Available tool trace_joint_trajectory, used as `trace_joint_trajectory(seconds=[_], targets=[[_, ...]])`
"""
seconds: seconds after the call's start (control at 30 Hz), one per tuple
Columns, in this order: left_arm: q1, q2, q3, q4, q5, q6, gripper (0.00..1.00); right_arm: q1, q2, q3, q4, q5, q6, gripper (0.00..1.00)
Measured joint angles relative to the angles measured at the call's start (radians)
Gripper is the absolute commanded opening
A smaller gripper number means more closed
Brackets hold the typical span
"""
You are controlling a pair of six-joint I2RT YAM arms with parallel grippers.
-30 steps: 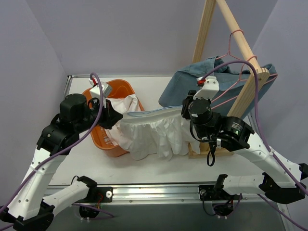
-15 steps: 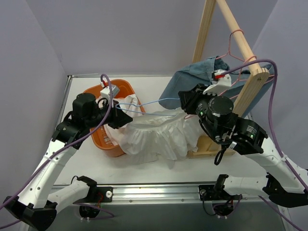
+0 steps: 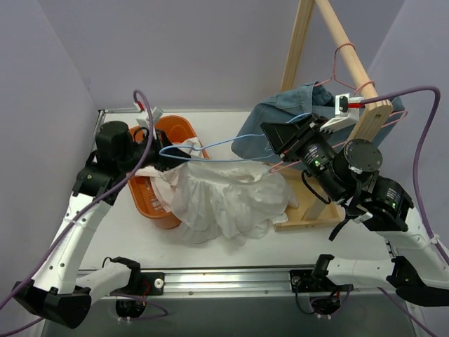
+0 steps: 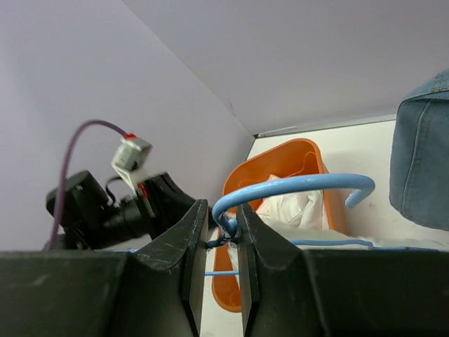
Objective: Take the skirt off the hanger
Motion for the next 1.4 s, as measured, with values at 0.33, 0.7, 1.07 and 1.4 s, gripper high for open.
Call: trace_joint_trajectory(seconds=[0.33, 0.7, 1.07, 1.4], targets=[[0.198, 0.105, 0.577, -0.122, -0.141, 0.111, 0.02, 0.000, -0.078, 0.000, -0.032, -0.013, 0.003, 0.00], [0.269, 0.230, 0.895, -0.126, -0.343, 0.192, 0.02, 0.000, -0.082, -0.001, -0.076, -0.008, 0.002, 0.00], [0.303, 0.396, 0.967, -0.025, -0.215, 0.154, 0.02, 0.000, -0.039, -0.005, -0.084, -0.002, -0.013, 0.00], [0.421, 0.474, 0.687, 0.362, 0.182, -0.198, 0.02, 0.000, -0.048, -0.055, -0.089, 0.020, -0.020, 0.00]])
